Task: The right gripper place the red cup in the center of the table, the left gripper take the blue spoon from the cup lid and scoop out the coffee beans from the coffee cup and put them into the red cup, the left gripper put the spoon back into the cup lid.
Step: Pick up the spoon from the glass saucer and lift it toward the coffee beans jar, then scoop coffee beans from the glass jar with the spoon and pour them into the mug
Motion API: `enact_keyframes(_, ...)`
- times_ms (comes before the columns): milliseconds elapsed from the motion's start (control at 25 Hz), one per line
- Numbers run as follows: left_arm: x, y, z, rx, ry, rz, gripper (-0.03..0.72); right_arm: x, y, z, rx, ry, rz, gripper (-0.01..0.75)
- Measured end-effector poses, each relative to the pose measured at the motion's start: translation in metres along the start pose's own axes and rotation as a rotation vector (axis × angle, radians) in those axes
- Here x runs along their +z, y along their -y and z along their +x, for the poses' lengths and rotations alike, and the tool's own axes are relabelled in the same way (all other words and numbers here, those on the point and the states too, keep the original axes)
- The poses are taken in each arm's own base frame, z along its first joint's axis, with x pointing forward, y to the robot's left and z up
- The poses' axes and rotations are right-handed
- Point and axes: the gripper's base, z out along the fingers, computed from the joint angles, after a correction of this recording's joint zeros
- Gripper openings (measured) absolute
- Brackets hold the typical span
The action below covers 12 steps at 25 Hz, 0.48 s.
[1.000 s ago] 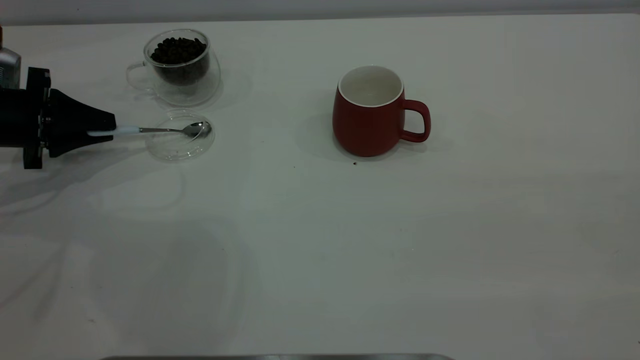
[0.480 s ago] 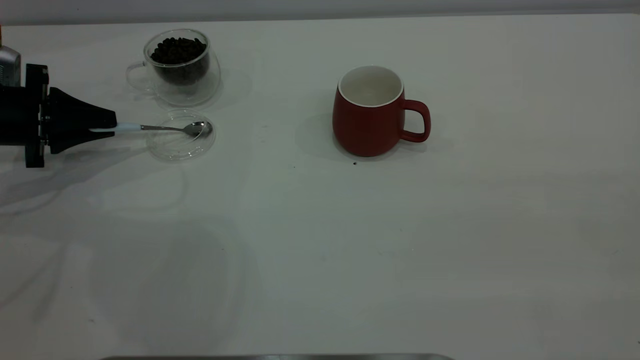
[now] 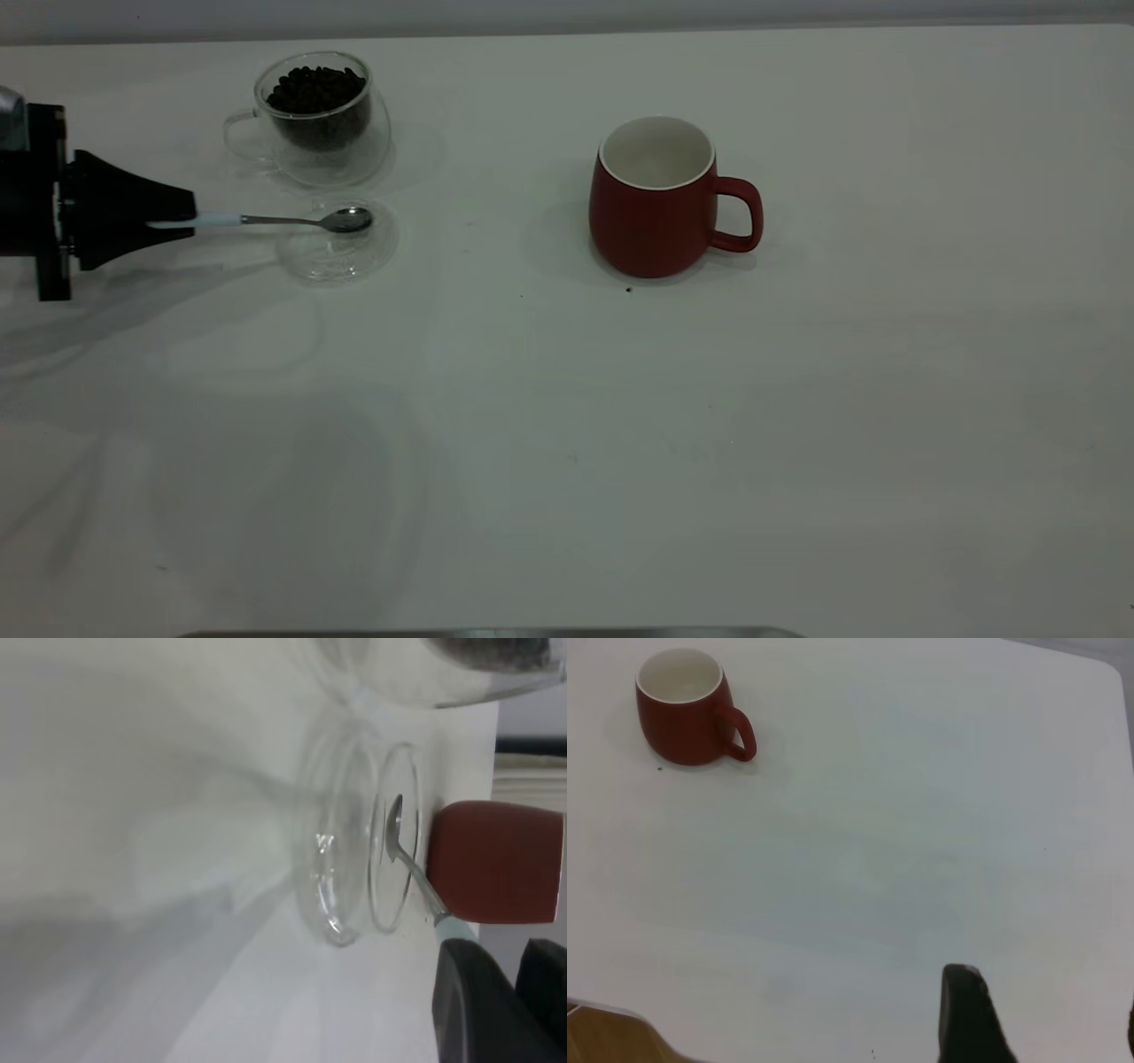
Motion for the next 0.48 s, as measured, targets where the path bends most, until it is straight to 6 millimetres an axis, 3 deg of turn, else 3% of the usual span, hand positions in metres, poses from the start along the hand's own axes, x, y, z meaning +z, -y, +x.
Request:
enact_keyframes(320,-0.021,-0.006,0.001,-0.050,-0.008,0.037,0.124,0.000,0.000,0.000,0.000,0.000,0.000,0.459)
enact_keyframes(480,-0.032,-0.004,-0.010,-0.030,0.019,0.068,0.124,0.000,0.000,0.000,0.000,0.000,0.000,0.458)
